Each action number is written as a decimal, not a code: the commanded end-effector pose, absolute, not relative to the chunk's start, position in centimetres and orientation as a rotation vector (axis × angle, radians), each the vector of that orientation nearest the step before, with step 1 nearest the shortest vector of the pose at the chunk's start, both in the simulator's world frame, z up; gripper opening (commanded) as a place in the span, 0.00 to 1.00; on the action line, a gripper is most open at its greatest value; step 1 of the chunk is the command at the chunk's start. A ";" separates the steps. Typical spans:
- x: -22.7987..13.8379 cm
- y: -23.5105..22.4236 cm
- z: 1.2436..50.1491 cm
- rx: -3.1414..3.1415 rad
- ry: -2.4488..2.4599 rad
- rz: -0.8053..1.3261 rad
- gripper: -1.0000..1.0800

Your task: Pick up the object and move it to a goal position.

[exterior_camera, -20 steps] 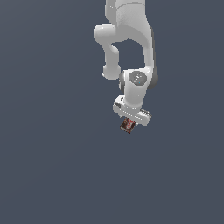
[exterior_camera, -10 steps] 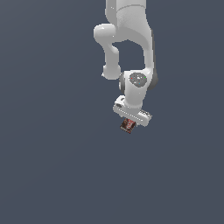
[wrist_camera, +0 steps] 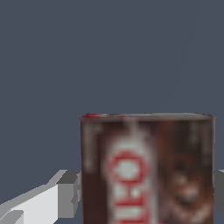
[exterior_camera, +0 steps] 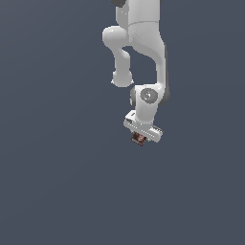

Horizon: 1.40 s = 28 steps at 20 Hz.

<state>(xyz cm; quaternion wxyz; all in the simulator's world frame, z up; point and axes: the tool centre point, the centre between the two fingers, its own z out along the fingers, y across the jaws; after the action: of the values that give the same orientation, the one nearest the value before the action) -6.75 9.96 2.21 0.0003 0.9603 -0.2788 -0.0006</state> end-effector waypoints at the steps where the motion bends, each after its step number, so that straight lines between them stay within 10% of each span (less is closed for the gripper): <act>1: -6.7 10.0 1.7 3.017 -0.876 0.000 0.96; 3: -6.7 10.0 1.6 3.017 -0.876 0.000 0.96; 4: -6.7 10.0 1.6 3.017 -0.876 0.000 0.00; 28: -4.1 13.8 5.7 3.017 -0.876 0.001 0.00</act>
<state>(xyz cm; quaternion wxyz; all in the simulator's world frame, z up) -4.59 13.09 4.94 -0.0001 0.9603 -0.2788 0.0001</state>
